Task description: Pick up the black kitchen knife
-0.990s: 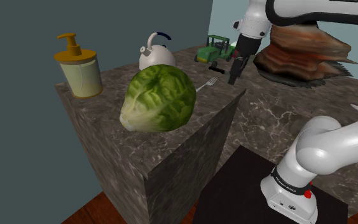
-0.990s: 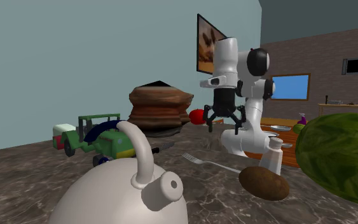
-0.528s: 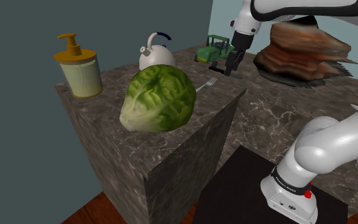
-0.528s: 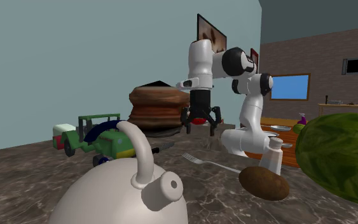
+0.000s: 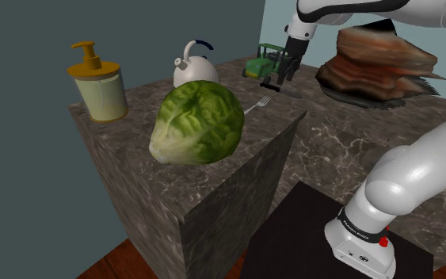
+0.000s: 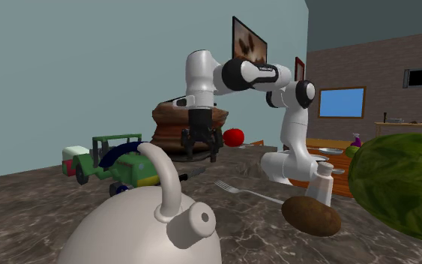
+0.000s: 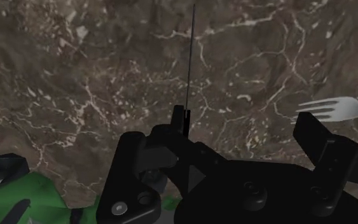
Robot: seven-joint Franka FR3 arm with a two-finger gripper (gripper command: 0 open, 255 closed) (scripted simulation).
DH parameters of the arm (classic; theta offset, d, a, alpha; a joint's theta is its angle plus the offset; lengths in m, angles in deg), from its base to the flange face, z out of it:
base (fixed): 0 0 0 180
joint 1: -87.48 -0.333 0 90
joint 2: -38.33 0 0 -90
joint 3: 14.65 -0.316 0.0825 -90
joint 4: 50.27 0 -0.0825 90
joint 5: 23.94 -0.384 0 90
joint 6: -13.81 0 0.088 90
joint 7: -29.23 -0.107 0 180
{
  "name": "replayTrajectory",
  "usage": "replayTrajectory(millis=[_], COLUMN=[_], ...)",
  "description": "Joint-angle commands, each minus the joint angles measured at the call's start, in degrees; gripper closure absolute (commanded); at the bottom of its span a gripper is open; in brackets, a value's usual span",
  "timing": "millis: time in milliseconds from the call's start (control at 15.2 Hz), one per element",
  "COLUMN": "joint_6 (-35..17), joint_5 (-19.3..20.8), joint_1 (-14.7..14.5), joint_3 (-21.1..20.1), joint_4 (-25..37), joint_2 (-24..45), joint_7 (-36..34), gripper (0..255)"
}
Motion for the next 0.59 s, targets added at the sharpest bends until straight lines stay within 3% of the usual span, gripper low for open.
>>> replayTrajectory(millis=[0, 132, 528], joint_6=[0.23, 0.36, -4.25], joint_5=[-0.63, -1.29, -1.28], joint_1=[0.59, 1.05, 1.14], joint_3=[1.69, 2.87, 2.94], joint_4=[3.41, 5.94, 1.17], joint_2=[3.63, 6.36, 6.21], joint_7=[1.53, 2.69, 3.01], gripper=[0, 0, 0])
